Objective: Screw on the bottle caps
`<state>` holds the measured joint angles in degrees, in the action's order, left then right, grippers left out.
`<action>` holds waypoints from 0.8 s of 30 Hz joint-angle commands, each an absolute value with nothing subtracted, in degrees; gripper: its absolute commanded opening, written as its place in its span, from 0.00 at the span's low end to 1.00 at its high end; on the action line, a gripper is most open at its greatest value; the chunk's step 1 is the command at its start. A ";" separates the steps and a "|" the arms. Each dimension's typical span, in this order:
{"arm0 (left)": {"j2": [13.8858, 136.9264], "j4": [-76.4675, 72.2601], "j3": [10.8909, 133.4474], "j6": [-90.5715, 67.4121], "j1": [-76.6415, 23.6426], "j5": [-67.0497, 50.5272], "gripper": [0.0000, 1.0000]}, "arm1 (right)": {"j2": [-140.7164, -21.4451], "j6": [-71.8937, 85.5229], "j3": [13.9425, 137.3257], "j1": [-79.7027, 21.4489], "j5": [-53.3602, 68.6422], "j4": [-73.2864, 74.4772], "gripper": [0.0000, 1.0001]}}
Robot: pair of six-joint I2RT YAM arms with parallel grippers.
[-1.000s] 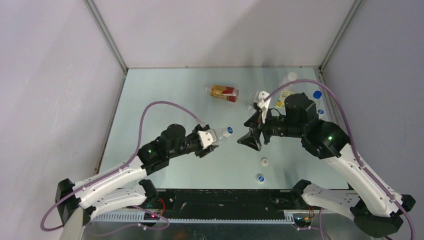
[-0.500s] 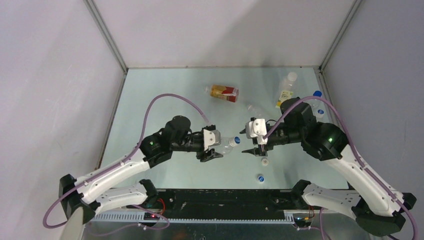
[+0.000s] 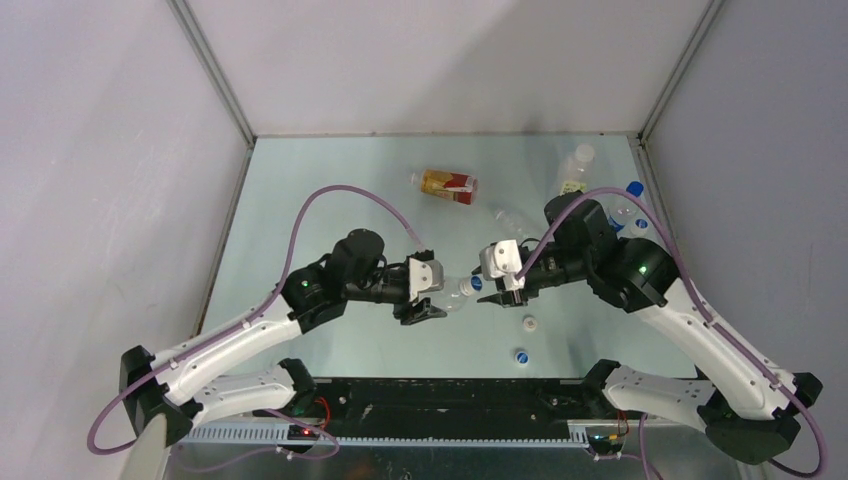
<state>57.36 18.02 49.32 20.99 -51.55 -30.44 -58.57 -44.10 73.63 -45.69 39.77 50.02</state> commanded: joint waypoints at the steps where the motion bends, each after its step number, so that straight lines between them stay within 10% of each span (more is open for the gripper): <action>1: 57.24 17.39 51.85 21.59 -51.16 -32.08 0.00 | -59.39 -44.38 75.73 -46.07 41.54 48.89 0.46; 14: 55.22 11.58 49.82 21.12 -51.28 -22.54 0.00 | -64.03 -22.04 74.81 -47.15 34.89 41.99 0.13; 24: 49.51 3.51 41.59 30.85 -59.34 7.59 0.00 | -73.66 39.04 73.67 -43.05 21.45 37.74 0.05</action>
<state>52.77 16.84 42.68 24.12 -54.35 -6.66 -70.54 7.53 73.73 -44.88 25.80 40.07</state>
